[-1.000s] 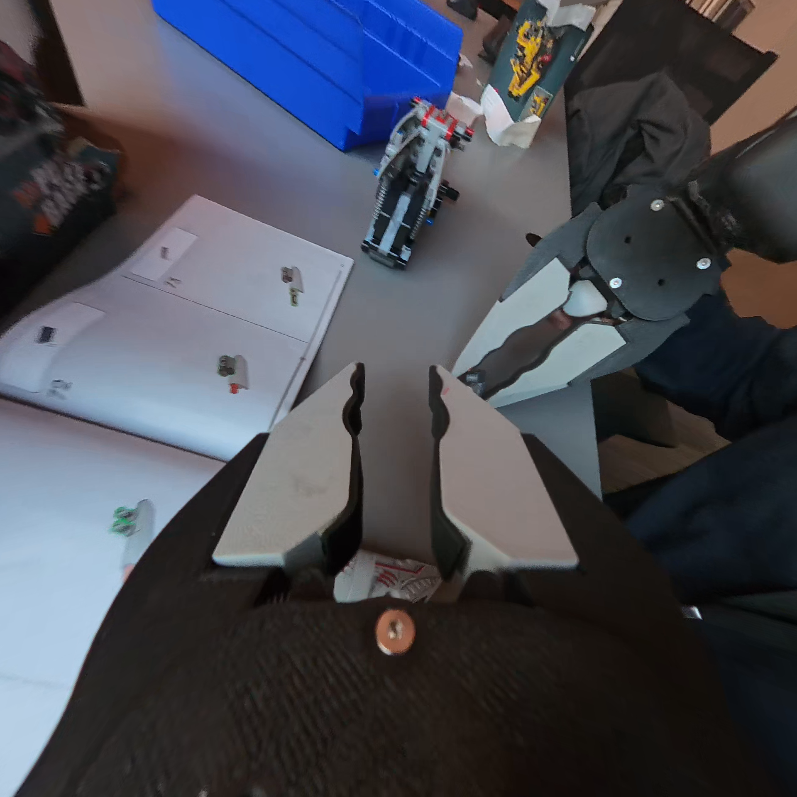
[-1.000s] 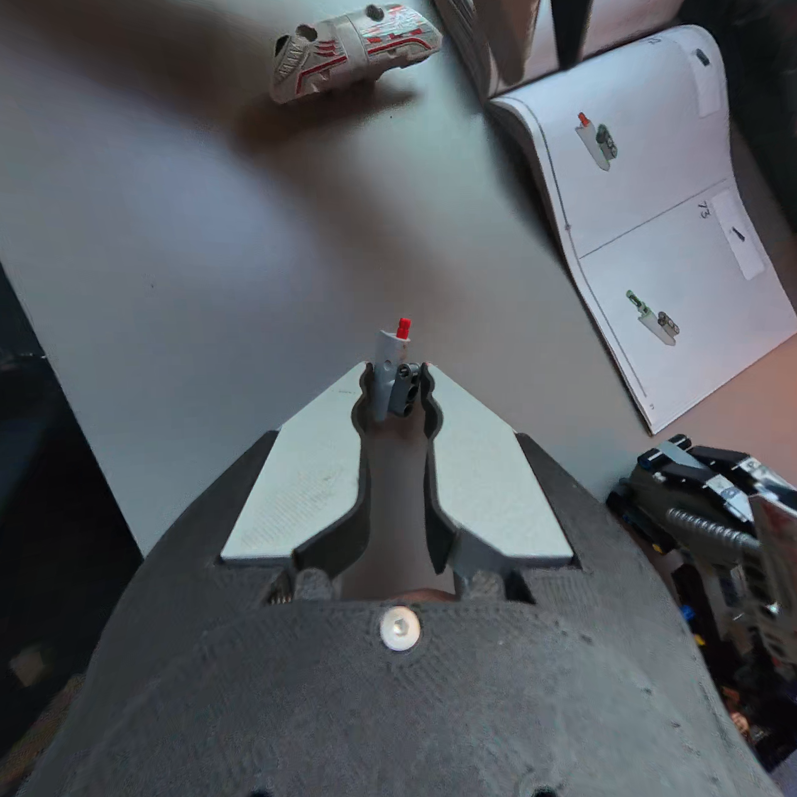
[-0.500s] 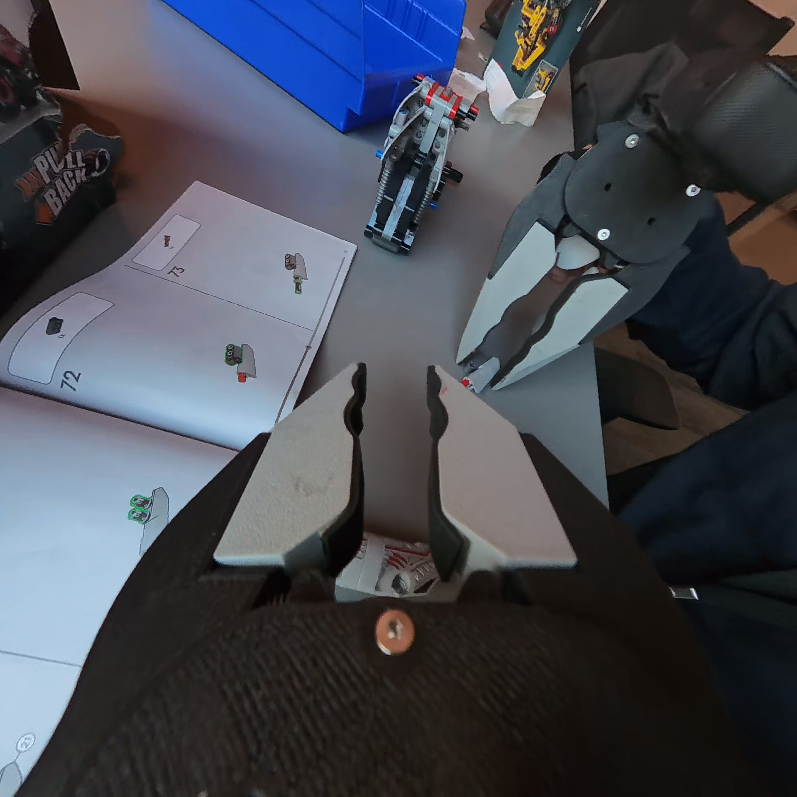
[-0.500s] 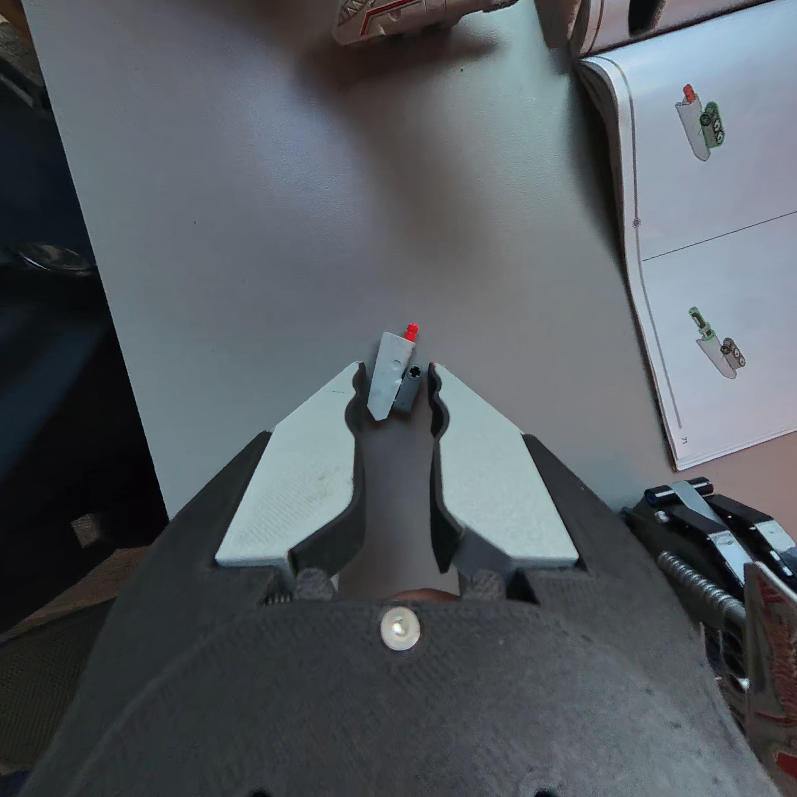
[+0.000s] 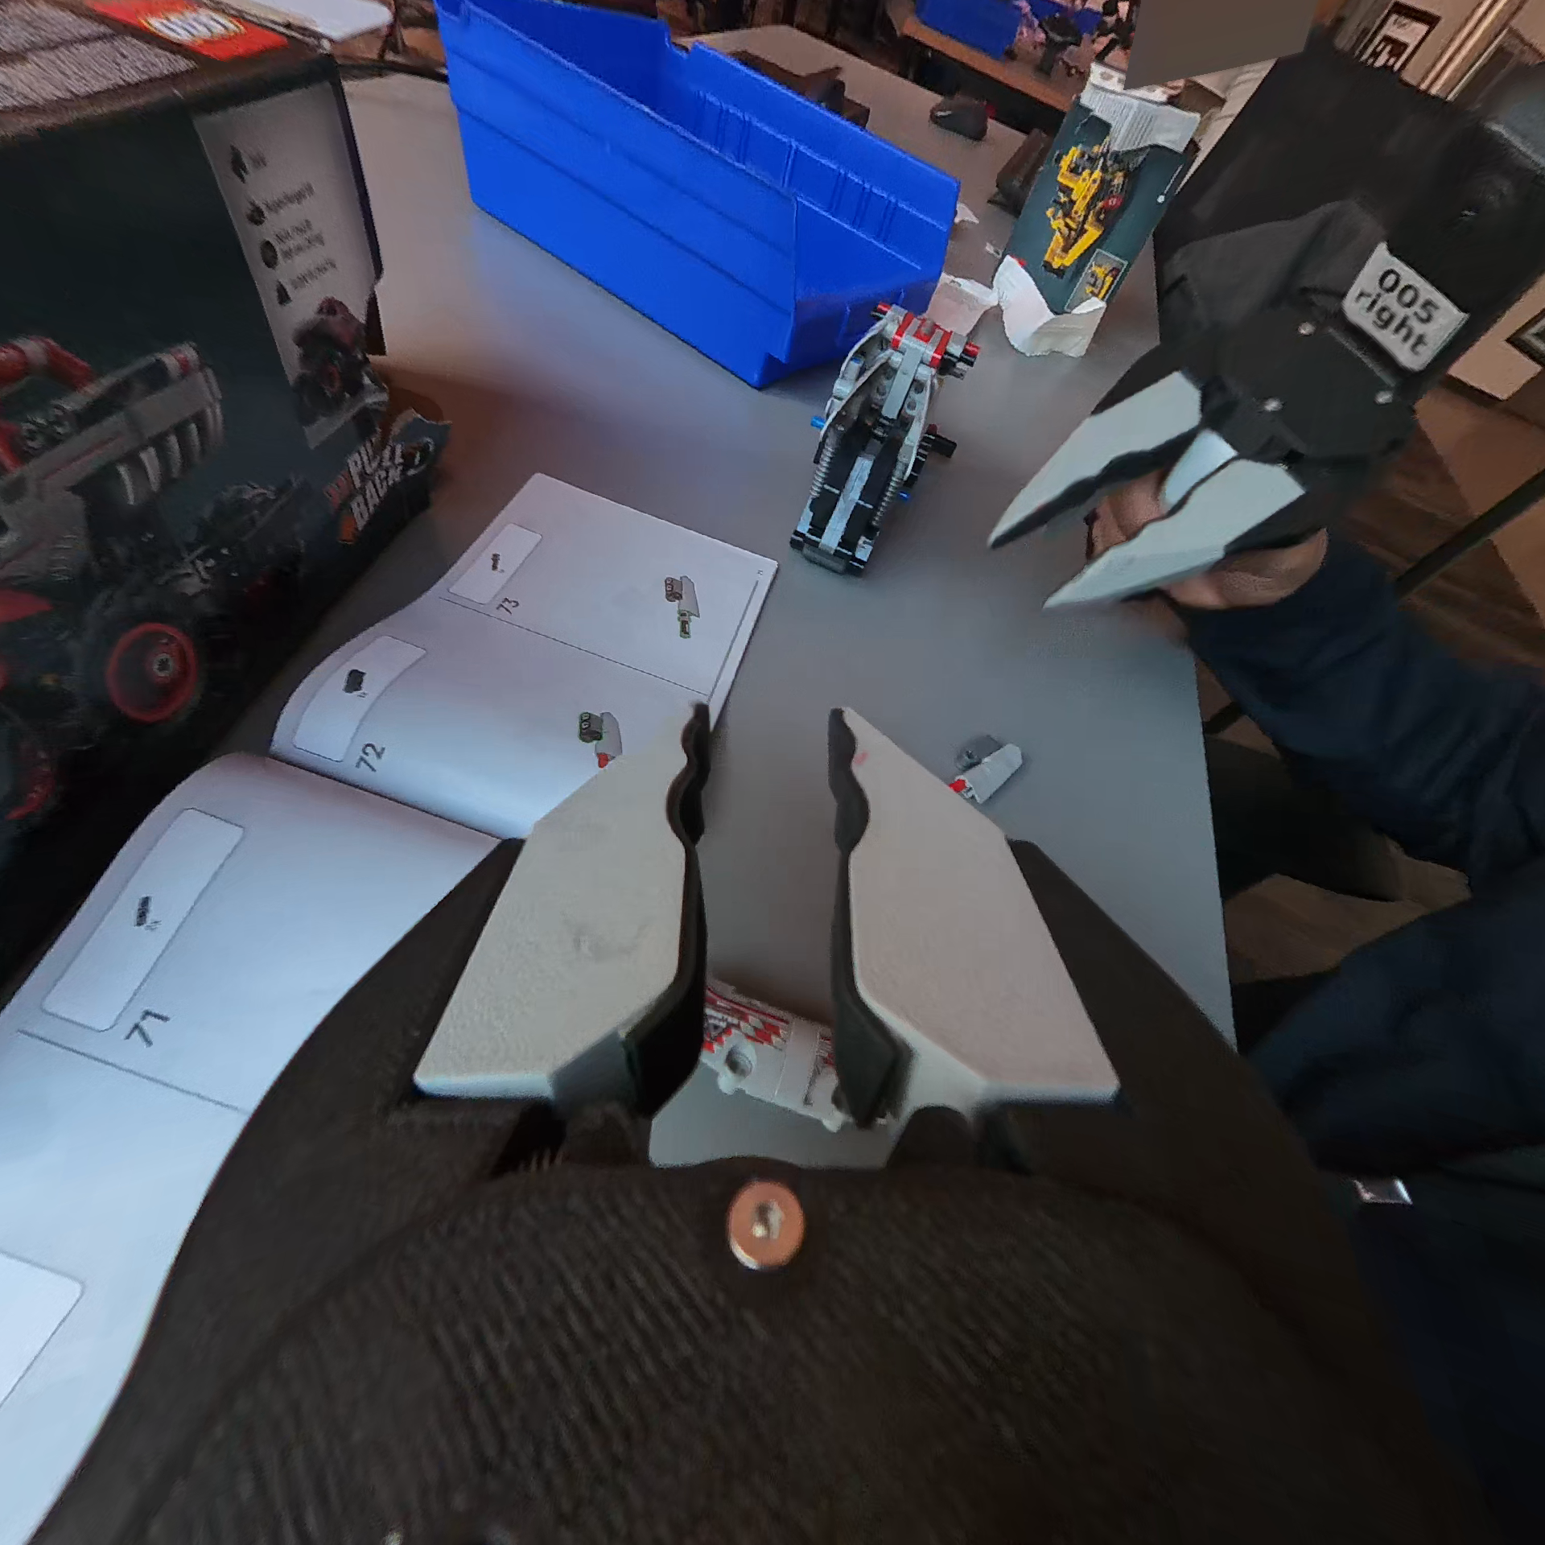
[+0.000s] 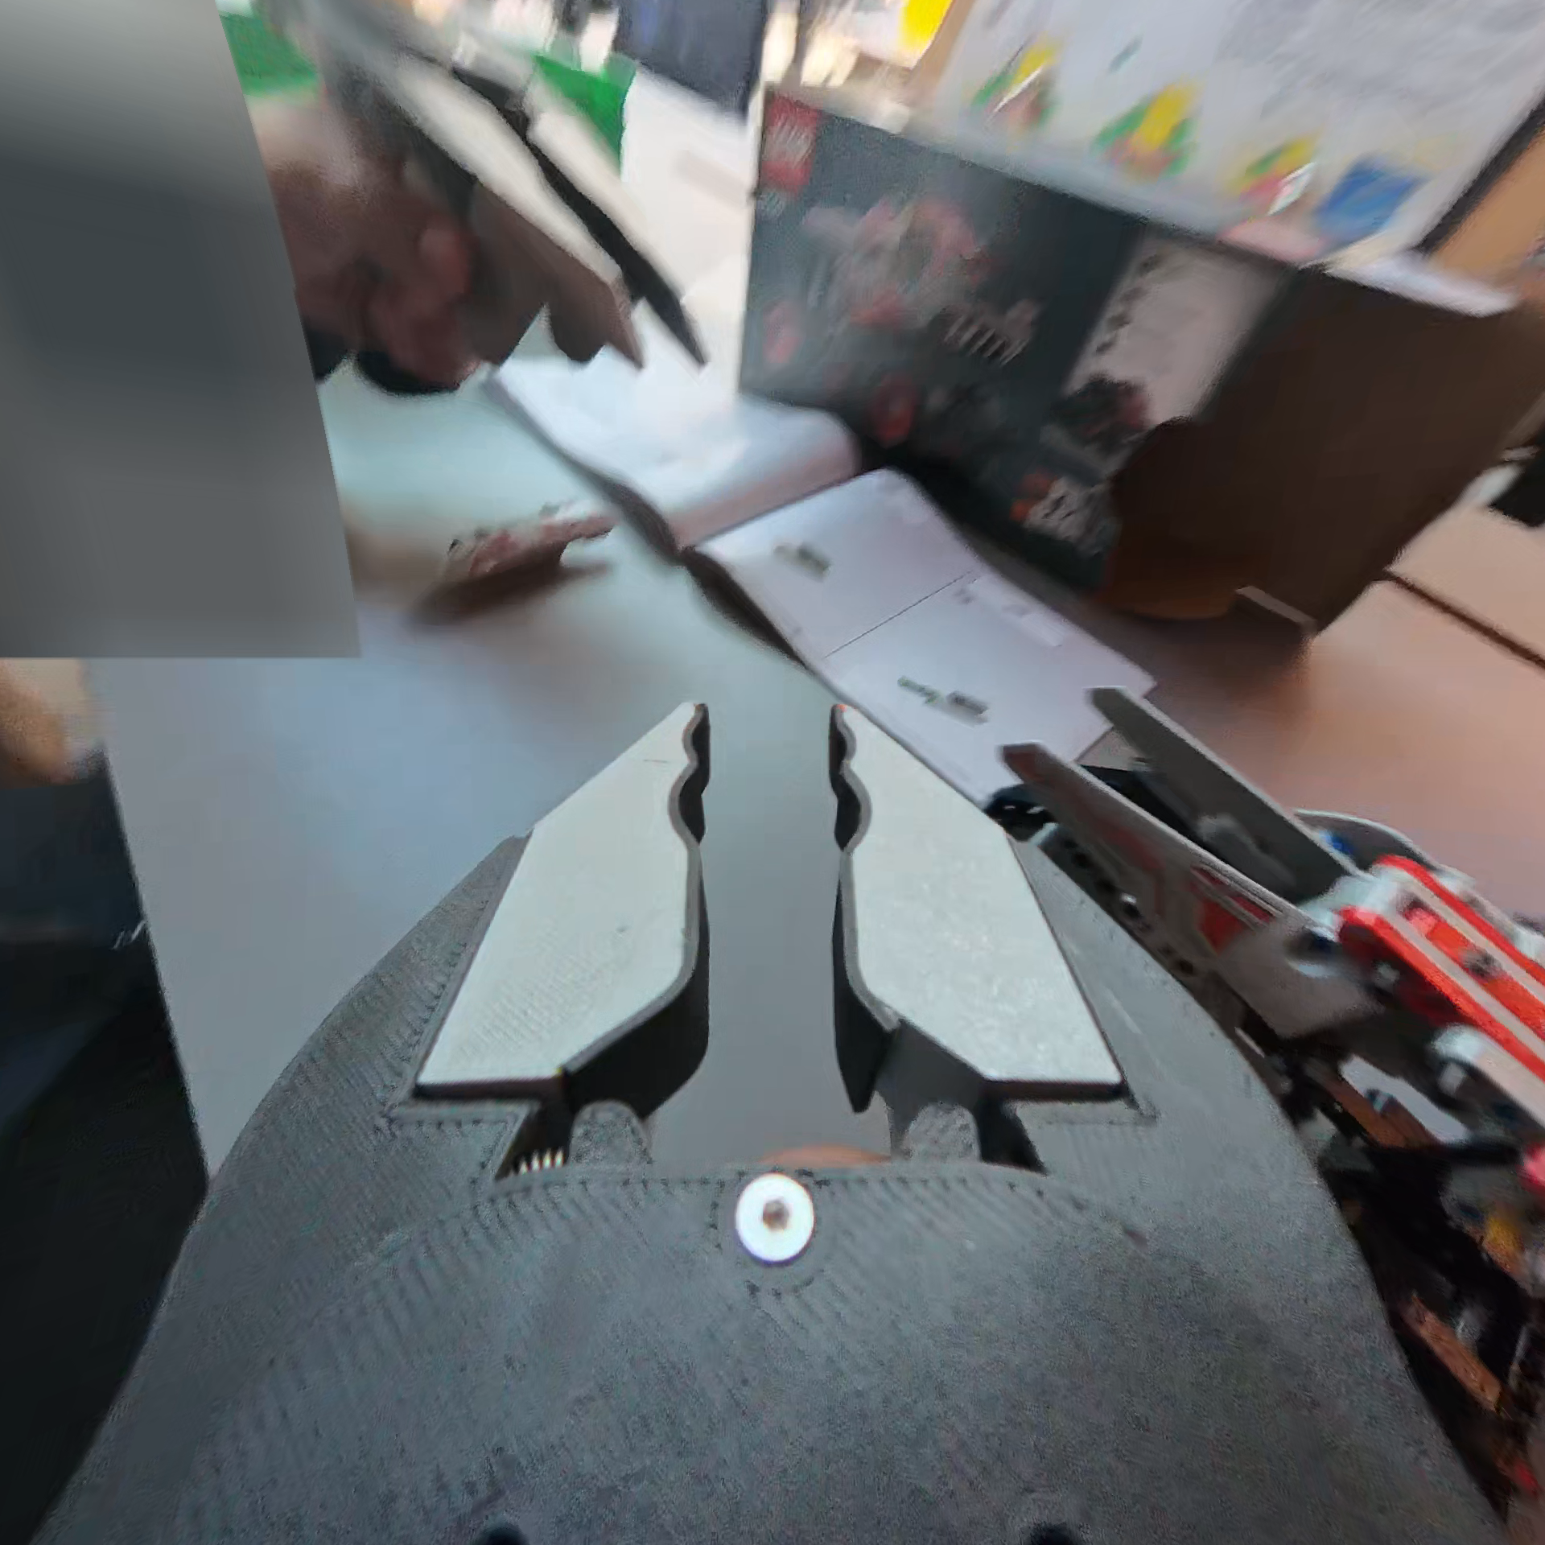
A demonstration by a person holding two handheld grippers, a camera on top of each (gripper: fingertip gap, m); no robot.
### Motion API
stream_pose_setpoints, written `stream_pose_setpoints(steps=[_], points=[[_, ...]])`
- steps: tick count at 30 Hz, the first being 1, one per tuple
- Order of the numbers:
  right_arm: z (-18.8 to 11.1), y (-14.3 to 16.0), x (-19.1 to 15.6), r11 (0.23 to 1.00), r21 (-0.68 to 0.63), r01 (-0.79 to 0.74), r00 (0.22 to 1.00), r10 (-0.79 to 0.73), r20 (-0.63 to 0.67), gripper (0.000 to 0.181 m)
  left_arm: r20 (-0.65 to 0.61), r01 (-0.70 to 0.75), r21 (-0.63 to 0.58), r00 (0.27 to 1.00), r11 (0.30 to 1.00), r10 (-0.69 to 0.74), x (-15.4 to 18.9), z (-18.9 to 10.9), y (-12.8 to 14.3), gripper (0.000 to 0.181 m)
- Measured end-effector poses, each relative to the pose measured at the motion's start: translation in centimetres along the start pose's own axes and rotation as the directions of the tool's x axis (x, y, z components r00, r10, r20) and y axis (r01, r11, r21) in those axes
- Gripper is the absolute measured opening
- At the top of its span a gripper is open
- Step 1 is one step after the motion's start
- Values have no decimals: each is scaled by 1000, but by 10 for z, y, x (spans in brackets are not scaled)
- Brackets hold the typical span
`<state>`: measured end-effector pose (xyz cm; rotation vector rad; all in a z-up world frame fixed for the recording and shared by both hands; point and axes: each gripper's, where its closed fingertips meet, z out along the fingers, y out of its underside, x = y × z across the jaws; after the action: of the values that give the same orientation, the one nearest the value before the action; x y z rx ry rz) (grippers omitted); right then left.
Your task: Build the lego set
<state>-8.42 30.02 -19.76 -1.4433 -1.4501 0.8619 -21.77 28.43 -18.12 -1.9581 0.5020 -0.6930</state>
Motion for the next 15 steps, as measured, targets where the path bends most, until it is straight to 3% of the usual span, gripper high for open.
stream_pose_setpoints(steps=[3, 4, 5, 7, 11, 15], points=[[-12, -7, 16, 982, 172, -77, 994, 90, -69, 25, 5, -31, 17, 1000, 999, 31, 0, -7, -4, 29], [-14, -4, 20, 975, 197, -103, 990, 119, -73, 25, -29, -53, 25, 998, 998, 54, 8, -9, -5, 38], [-16, -3, 24, 970, 207, -126, 987, 144, -76, 28, -102, -88, 17, 991, 996, 89, 23, -12, -4, 51], [-20, -6, 28, 962, 236, -139, 984, 161, -76, 29, -269, -183, -36, 949, 982, 167, 61, -20, 13, 57], [-17, -4, 30, 968, 221, -120, 984, 145, -101, 33, -176, -350, -86, 927, 933, 331, 74, -28, 44, 65], [-12, 1, 27, 981, 174, -80, 985, 105, -135, 41, -225, -263, -83, 944, 961, 239, 92, -59, 66, 55]])
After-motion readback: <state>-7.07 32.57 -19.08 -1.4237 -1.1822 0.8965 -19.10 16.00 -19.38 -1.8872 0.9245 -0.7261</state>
